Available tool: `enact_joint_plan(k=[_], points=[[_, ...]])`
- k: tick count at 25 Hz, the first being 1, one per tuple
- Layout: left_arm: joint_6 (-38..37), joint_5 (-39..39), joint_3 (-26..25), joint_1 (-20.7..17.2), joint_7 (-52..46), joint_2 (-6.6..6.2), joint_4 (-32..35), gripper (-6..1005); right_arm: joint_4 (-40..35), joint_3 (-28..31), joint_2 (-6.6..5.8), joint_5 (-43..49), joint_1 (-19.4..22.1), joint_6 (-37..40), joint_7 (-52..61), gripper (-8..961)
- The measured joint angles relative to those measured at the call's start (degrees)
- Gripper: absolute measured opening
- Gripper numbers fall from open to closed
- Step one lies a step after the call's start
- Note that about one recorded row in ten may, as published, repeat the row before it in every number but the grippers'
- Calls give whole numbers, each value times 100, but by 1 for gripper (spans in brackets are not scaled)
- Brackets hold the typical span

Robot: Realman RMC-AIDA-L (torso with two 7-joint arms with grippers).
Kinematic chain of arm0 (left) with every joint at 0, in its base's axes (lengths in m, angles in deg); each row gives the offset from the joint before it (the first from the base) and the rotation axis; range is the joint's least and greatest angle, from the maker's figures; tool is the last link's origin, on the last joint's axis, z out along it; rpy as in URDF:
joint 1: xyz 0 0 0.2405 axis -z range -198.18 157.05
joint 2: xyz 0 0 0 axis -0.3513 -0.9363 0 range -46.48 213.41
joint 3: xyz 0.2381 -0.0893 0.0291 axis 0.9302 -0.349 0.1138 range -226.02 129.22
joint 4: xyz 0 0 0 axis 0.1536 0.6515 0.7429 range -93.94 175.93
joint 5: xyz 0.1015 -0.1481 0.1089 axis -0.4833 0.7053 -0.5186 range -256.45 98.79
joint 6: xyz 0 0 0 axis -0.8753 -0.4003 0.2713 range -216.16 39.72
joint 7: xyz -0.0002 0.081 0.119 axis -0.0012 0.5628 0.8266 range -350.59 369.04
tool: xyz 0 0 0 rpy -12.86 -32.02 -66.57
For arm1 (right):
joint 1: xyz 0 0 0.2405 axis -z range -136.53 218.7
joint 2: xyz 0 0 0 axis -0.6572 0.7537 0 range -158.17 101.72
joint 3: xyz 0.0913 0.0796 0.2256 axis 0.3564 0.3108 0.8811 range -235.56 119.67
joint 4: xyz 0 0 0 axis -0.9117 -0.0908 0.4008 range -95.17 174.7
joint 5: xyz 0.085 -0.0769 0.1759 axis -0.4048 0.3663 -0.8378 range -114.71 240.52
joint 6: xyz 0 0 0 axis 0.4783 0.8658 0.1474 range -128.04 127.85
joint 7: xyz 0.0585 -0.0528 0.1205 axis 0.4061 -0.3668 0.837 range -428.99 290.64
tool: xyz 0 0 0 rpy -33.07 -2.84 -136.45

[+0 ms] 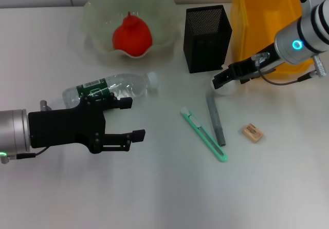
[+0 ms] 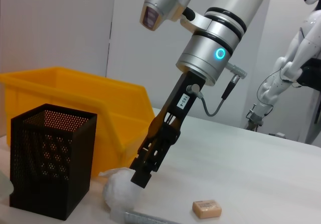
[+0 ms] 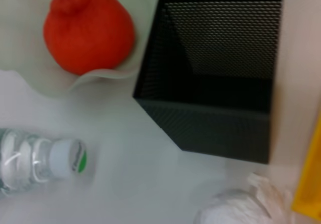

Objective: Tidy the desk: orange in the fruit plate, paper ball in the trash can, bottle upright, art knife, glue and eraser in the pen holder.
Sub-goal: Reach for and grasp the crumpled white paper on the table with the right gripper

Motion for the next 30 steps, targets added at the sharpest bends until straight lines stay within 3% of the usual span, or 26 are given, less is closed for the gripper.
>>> enact_joint_plan(k=[18,25,30], points=[[21,-5,0,-15,22,54,-1,847,600,-177,2,-21,-108,-757,72,646],[41,-4,0,-20,23,56,-6,847,619,-180,-5,-21,-137,-678,73,627],[47,-4,0,-20,23,54,-9,847,233,-144,-8,-21,-10,-299,74,613]])
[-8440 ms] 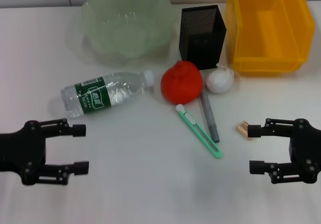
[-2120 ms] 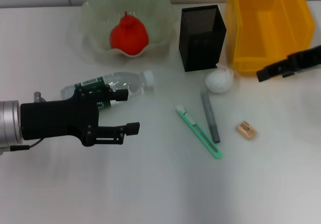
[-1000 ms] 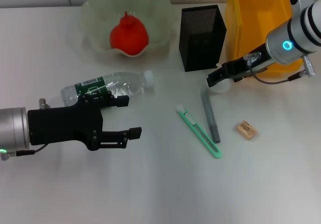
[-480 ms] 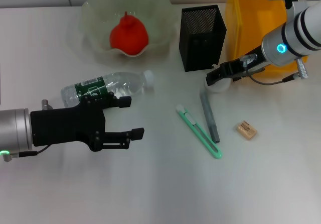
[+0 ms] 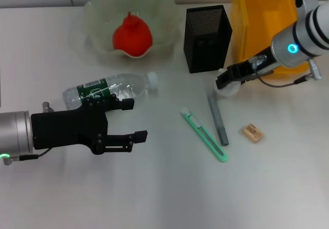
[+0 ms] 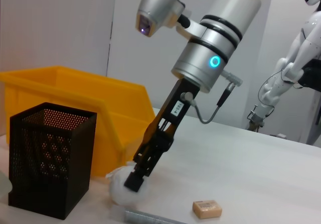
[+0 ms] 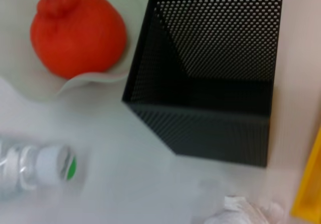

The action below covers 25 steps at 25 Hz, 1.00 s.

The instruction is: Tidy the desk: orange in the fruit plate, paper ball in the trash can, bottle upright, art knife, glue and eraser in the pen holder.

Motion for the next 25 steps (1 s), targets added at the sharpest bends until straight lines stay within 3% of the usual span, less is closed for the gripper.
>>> enact_joint_plan(k=[6,13,16,20,25], points=[[6,0,-7,-13,0,-1,0,847,-1062,-18,2,-176,491,1049,3,504],[16,0,-43,-33,0,-12,0,847,-3302,66,0,-422,1537,2372,206,510],[22,0,-44,-36,-1,-18,0,848,-4059,398,-12,-382,1763,2730,239,514],[25,0,-44,-38,-1,-15,-1,848,-4559,842,-21,-193,1814,2881,127,519],[78,0,-44,-42,-1,8,-1,847,-4485,945,-27,127,1811,2191,-175,526]])
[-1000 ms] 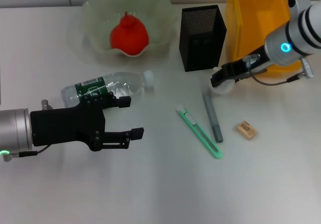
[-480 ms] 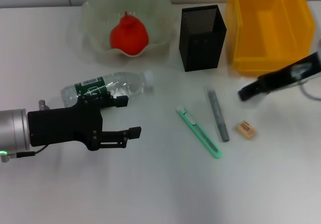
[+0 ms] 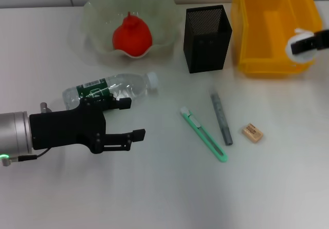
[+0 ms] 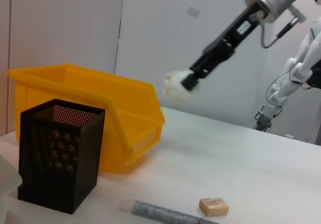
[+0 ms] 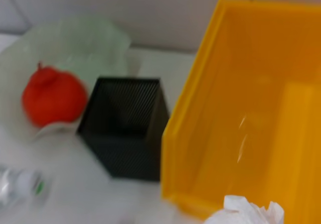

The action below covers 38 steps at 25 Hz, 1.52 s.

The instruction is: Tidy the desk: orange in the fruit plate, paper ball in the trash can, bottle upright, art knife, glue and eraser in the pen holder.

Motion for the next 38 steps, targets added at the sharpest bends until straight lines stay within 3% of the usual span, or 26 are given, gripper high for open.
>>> enact_joint_plan(k=[11,14,19,24,29,33,38], points=[[121,0,6,2,-55,9,-140,845,1798,-891,14,-224,21,-3046,-680,540],[135,27,-18,-62,-73,10,-196,845,1953,-1010,14,-259,34,-3318,-798,544],[135,51,-74,-126,-76,4,-214,844,1983,-1056,14,-265,73,-3538,-862,633],[84,43,-88,-139,-95,-36,-223,843,1846,-999,0,-268,171,-3541,-889,722],[63,28,-90,-154,-160,-80,-146,838,1128,-947,24,-570,677,-3323,-1359,814],[46,39,-95,-185,-160,-99,-82,829,688,-382,23,-1977,1111,-2519,-2539,833],[-128,16,-87,-206,-378,-139,528,818,997,622,10,-3675,1390,-1110,-4277,833]])
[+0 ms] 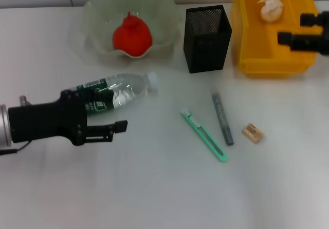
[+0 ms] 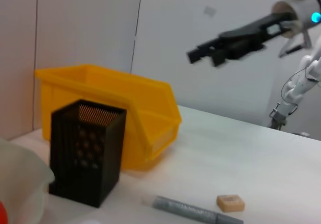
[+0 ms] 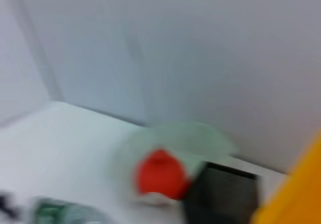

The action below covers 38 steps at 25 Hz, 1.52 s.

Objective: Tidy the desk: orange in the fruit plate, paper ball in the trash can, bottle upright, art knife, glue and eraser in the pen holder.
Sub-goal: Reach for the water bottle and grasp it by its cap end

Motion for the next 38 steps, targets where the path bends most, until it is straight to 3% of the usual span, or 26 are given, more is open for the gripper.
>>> enact_joint_plan(k=[5,11,15,17,18,19,26,27,32,38], points=[[0,-182,52,39,-505,15,761,808,726,629,-1,-1030,294,1392,-1925,833],[225,-1048,214,333,-1321,196,1831,795,1498,933,-8,-1175,519,2168,-3307,833],[639,-1441,857,621,-1917,195,2117,786,1768,1196,-29,-869,542,2191,-3353,833],[1251,-1826,1523,773,-2428,206,2344,782,1806,1280,-13,-549,557,2200,-3357,833],[1251,-1826,1523,773,-2428,206,2344,780,1806,1280,-13,-549,557,2200,-3357,833],[1629,-2116,2022,908,-2915,209,2476,778,1820,1282,-13,-476,570,2200,-3356,832],[2413,-2842,3150,1395,-3996,216,2571,763,1999,1362,-10,-319,646,2168,-3355,832],[2700,-3071,3472,1509,-4252,225,2536,761,2043,1375,-11,-318,647,2168,-3355,832],[3202,-3615,4141,1799,-4741,257,2279,750,2145,1434,-5,-309,639,2166,-3360,832],[3474,-3943,4474,2073,-5078,262,1915,737,2268,1453,-7,-308,598,2163,-3375,832]])
